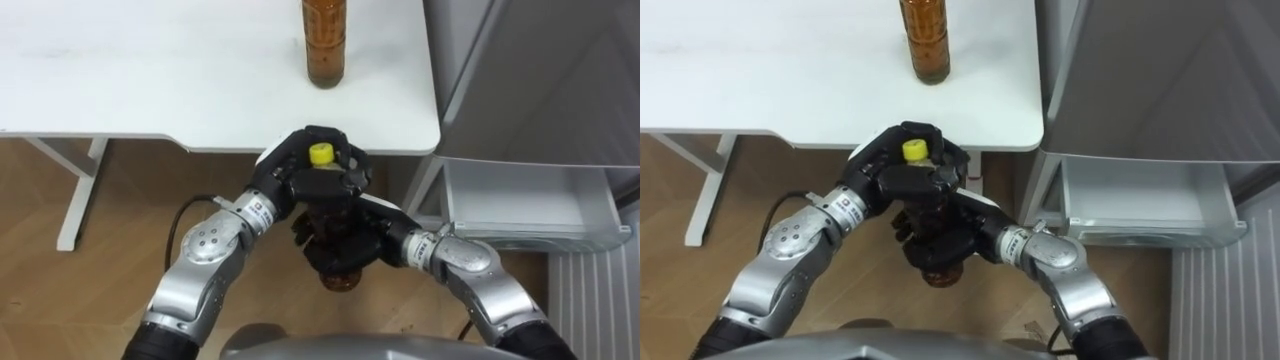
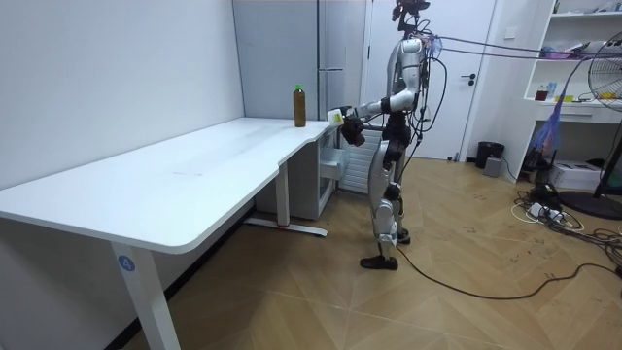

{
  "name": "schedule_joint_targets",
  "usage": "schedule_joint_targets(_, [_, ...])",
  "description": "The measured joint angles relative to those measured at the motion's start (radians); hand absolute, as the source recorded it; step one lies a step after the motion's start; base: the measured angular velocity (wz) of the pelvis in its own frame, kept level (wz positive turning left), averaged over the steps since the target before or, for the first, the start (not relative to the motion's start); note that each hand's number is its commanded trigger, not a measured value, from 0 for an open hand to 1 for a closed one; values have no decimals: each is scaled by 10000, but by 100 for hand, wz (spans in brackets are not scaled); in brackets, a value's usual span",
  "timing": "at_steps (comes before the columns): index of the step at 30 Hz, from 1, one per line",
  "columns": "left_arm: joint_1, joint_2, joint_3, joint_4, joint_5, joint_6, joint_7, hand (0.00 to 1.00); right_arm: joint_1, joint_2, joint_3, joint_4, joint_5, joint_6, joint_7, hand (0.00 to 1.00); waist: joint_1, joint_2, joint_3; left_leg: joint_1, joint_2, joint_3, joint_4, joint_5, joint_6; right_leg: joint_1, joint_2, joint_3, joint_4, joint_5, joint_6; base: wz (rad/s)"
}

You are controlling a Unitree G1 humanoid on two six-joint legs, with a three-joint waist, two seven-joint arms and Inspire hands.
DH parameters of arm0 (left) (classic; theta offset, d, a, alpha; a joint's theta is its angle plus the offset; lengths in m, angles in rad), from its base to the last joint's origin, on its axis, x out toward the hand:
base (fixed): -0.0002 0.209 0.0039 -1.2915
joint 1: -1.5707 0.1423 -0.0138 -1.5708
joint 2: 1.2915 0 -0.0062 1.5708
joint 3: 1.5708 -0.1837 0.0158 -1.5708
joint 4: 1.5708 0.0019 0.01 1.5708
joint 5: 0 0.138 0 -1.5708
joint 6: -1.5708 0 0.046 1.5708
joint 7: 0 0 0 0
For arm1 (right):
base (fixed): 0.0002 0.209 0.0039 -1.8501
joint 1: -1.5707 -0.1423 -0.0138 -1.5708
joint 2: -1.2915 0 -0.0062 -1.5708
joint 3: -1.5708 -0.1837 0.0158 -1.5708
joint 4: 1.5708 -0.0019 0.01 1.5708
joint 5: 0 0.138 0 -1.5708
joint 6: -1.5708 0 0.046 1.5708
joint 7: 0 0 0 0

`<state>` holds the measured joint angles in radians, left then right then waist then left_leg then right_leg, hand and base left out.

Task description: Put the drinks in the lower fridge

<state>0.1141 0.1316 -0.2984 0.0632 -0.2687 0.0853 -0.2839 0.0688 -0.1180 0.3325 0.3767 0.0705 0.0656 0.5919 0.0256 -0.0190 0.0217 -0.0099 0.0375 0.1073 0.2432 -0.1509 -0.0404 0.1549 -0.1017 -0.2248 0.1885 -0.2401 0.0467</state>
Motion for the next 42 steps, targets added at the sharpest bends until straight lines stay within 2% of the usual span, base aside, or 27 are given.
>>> schedule_joint_targets(1, [-11,-10,4,0,-6,0,0,51,0,-1,-1,-2,37,0,-2,100,0,0,0,-1,0,0,-1,0,0,-2,0,0,0,0,0,0])
schedule_joint_targets(2, [-30,-29,3,0,-7,-3,0,38,0,7,-11,-3,70,0,-19,100,-1,0,0,-1,0,0,-1,0,-1,-3,0,1,0,0,0,0])
schedule_joint_targets(3, [-35,-38,3,0,-9,-7,0,0,0,7,-13,-3,83,0,-36,100,-1,0,0,-1,0,0,-1,0,-1,-3,0,1,0,0,0,0])
schedule_joint_targets(15, [-85,-63,101,-161,-1,-80,175,0,3,-356,-42,15,9,20,-146,100,5,10,-8,-11,2,-1,4,0,-1,-9,3,-6,1,0,0,0])
schedule_joint_targets(22, [-87,-62,217,-455,23,-299,313,0,7,-359,-58,14,-344,19,-158,100,35,42,-29,-9,4,-1,22,0,-1,-6,4,-7,7,1,-1,0])
schedule_joint_targets(25, [-87,-62,280,-778,22,-349,314,0,24,-361,-61,14,-415,19,-153,100,36,43,-30,-17,4,-3,45,0,-1,1,5,-20,4,2,-3,0])
schedule_joint_targets(30, [-89,-84,313,-1278,15,-684,281,0,63,-353,-49,13,-421,19,-154,100,46,40,-42,-15,5,-10,74,0,-1,15,4,-35,14,7,-6,0])
schedule_joint_targets(37, [-108,-89,366,-1800,-41,-760,142,0,97,-350,-68,13,-419,20,-153,100,67,-12,-79,-19,24,-9,117,-1,0,-25,3,-31,97,10,-10,0])
schedule_joint_targets(40, [-109,-80,533,-2546,-40,-774,144,0,98,-355,-124,16,-420,19,-156,100,64,-24,-91,-142,34,-10,162,0,4,-163,2,-21,179,11,-10,0])
schedule_joint_targets(42, [-114,-55,674,-3102,-43,-966,174,0,137,-357,-102,39,-420,19,-155,100,64,-43,-102,-114,32,-9,161,0,5,-133,-2,-23,185,11,-11,0])
